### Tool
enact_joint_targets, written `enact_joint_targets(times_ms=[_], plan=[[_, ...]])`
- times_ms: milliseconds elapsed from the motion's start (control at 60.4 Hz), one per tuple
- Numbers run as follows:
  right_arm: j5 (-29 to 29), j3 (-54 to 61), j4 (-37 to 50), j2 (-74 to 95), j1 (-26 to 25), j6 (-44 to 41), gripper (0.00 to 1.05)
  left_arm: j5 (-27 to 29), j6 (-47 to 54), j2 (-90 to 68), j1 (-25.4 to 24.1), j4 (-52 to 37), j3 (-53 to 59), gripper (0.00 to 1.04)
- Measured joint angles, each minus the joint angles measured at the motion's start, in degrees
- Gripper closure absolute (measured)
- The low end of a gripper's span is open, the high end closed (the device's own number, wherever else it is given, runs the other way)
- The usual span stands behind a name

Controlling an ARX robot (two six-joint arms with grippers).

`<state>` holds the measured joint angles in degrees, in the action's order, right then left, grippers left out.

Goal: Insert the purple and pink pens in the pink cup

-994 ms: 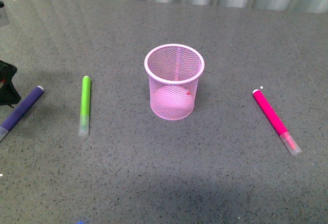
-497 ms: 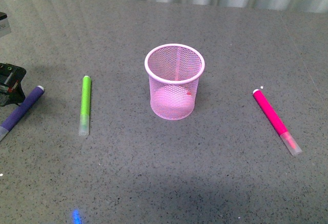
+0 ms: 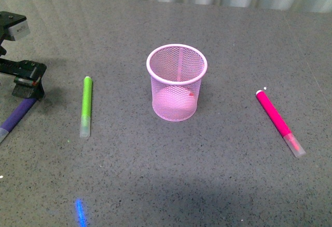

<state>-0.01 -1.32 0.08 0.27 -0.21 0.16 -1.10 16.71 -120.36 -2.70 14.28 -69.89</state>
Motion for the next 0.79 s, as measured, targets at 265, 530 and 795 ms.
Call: enact_joint_targets(times_ms=[265, 530, 795], plan=[[0.0, 0.0, 0.0, 0.0, 0.0, 0.0, 0.07, -0.87, -1.18, -2.73, 0.83, 0.26, -3.02, 0.08], [0.02, 0.0, 0.0, 0.0, 0.0, 0.0, 0.07, -1.99, -2.56, -3.3, 1.31, 0.33, -3.48, 0.08], [0.02, 0.0, 0.0, 0.0, 0.0, 0.0, 0.07, -3.63, -3.65, -3.04, 1.75, 0.35, -2.19, 0.08]])
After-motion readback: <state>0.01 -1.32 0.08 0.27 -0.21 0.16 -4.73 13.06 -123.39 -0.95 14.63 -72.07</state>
